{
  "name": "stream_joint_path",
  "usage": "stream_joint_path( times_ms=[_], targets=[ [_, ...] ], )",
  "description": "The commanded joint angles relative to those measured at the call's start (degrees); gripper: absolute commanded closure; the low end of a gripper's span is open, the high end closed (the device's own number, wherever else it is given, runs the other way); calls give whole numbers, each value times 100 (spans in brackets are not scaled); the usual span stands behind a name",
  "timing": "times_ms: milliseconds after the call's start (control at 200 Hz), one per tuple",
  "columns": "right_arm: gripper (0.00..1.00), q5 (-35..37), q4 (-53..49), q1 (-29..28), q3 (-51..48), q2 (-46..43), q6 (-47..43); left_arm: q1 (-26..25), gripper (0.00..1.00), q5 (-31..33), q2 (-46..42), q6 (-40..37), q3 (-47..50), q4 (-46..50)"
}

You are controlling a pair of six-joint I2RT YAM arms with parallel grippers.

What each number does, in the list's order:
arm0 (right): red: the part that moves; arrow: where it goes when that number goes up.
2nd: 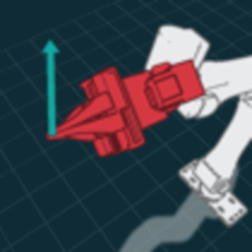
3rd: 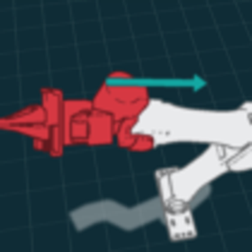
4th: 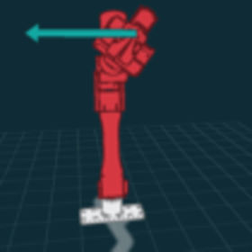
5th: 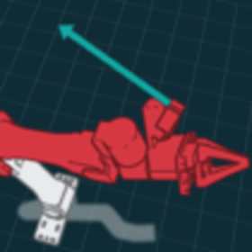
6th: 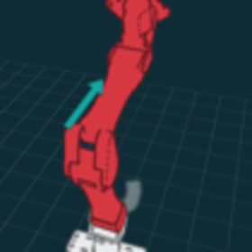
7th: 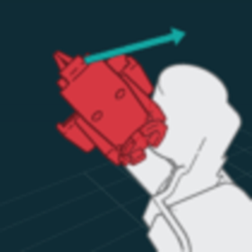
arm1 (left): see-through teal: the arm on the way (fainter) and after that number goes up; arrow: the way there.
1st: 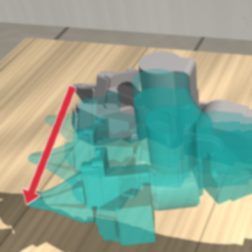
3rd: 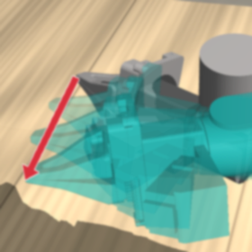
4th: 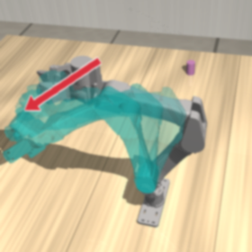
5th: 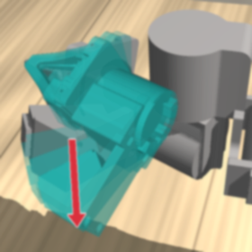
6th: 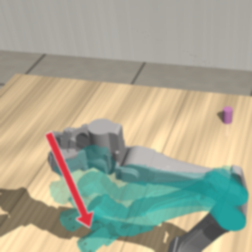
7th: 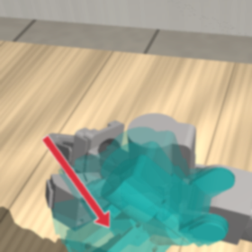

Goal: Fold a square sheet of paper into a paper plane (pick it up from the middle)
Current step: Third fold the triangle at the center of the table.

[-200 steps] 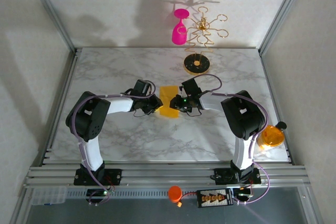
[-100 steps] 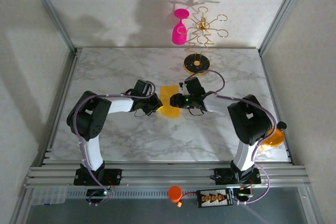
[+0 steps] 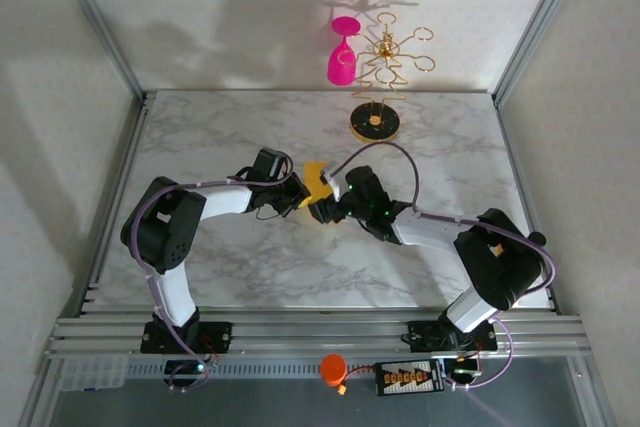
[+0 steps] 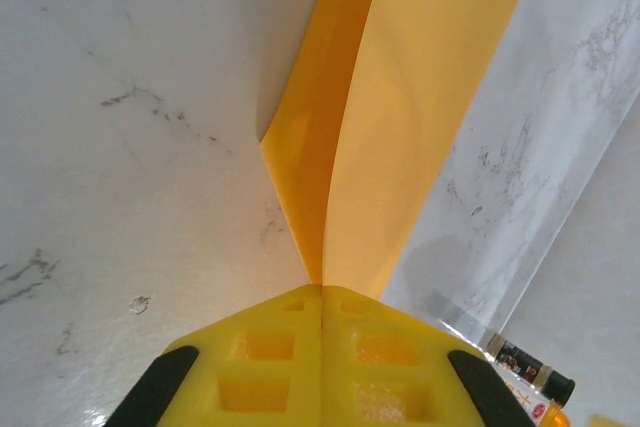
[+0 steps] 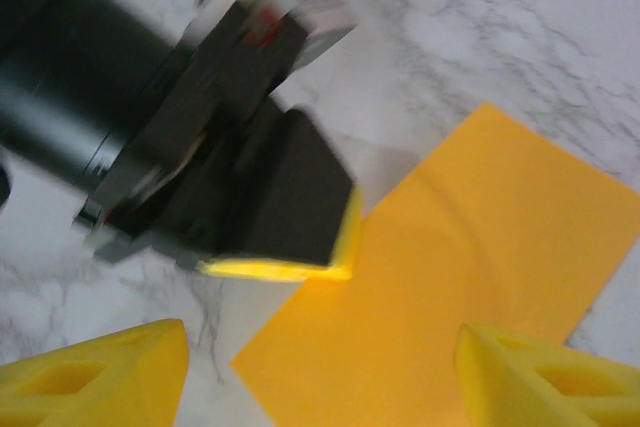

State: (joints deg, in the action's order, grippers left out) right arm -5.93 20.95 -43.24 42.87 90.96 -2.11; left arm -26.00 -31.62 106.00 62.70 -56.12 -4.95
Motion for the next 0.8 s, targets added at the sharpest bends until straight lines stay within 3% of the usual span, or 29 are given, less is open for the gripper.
stream_joint_path(
  times_ms=[0, 195, 386, 531, 796],
  targets=[
    [26, 415, 838, -144, -375, 134, -911, -1, 100, -29, -183, 118, 13, -63],
    [23, 932, 1527, -391, -687, 423, -1488, -24, 100, -24, -184, 120, -13, -33],
    [28, 1652, 1993, -562, -633, 873, -1799, -72, 100, -2, -184, 105, -21, 2],
    [38, 1767, 2165, -611, -587, 991, -1898, -81, 100, 15, -193, 102, -4, 20],
    [64, 1379, 1998, -705, -613, 993, -1708, -89, 100, 15, -206, 120, 20, -4]
  ],
)
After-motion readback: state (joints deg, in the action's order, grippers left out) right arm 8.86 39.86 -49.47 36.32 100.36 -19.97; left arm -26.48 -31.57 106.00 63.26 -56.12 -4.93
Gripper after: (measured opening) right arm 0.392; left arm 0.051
